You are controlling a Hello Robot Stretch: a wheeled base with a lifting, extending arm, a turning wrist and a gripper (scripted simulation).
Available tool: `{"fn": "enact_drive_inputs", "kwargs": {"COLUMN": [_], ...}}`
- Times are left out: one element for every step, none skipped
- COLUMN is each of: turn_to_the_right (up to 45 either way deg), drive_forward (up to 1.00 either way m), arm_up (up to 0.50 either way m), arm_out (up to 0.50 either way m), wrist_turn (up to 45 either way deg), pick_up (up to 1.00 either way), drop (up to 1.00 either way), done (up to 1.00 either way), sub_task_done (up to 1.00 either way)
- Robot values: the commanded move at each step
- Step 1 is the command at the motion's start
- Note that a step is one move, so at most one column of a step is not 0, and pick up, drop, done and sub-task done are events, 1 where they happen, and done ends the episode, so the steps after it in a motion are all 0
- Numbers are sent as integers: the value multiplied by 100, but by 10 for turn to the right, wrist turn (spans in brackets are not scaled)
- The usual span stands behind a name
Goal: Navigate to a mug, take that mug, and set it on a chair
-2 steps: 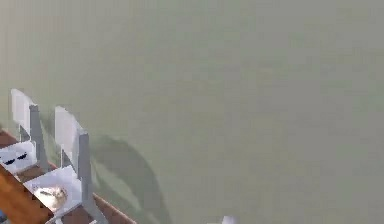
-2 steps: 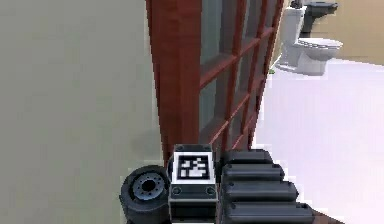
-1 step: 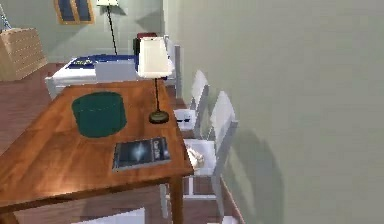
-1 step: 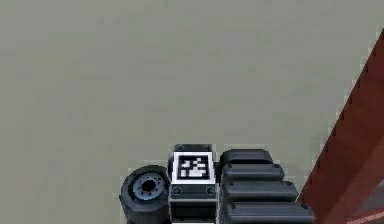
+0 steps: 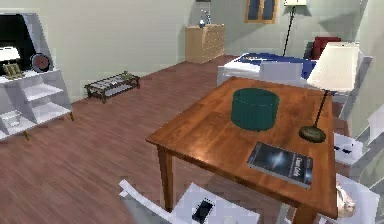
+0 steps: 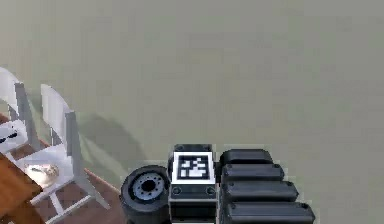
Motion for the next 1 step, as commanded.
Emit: {"fn": "enact_drive_inputs", "kwargs": {"turn_to_the_right": [-90], "drive_forward": [0], "arm_up": [0], "arm_out": [0], "wrist_turn": [0], "pick_up": [0], "drop": [0], "done": [0], "sub_task_done": [0]}}
